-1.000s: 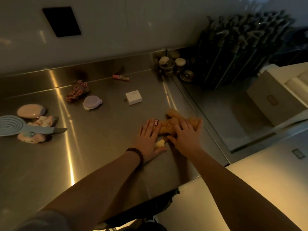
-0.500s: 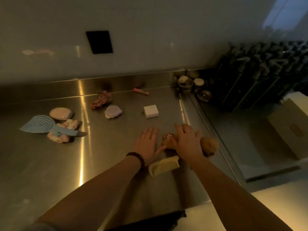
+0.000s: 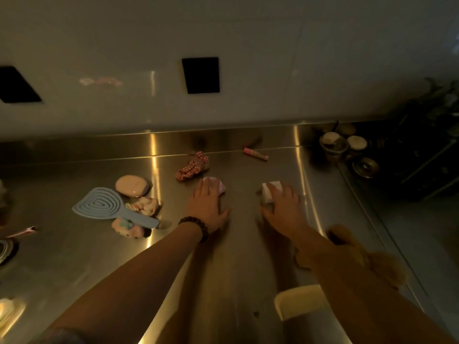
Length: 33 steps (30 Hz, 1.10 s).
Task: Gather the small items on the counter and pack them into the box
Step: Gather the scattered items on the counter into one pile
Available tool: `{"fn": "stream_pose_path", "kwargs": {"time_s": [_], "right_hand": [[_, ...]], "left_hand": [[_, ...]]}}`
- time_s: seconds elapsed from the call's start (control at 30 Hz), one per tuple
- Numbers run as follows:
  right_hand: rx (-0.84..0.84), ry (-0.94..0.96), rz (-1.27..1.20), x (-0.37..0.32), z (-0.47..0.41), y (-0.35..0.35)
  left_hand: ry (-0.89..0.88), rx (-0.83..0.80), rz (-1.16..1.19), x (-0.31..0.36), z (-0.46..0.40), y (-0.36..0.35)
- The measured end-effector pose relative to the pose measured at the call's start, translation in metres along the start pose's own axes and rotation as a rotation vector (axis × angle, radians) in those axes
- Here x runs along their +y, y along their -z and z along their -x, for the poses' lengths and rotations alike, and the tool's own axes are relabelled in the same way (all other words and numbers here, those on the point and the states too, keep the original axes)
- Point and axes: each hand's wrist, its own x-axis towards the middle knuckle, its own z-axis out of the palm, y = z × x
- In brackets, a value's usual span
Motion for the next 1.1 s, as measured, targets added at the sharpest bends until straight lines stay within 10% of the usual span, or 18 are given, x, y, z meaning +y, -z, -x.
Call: {"fn": "stream_pose_path", "kwargs": {"time_s": [0.43, 1.1], "right_hand": [[-0.012, 0.032, 0.015, 0.003, -0.045, -0.006], [0.134, -0.169, 0.041, 0.107, 0.075, 0.038]], "left_hand": [[-0.052, -0.018, 0.115, -0.021, -0.059, -0.017], [-0.266, -0.223, 0.234, 0.156, 0.000, -0.051]]}}
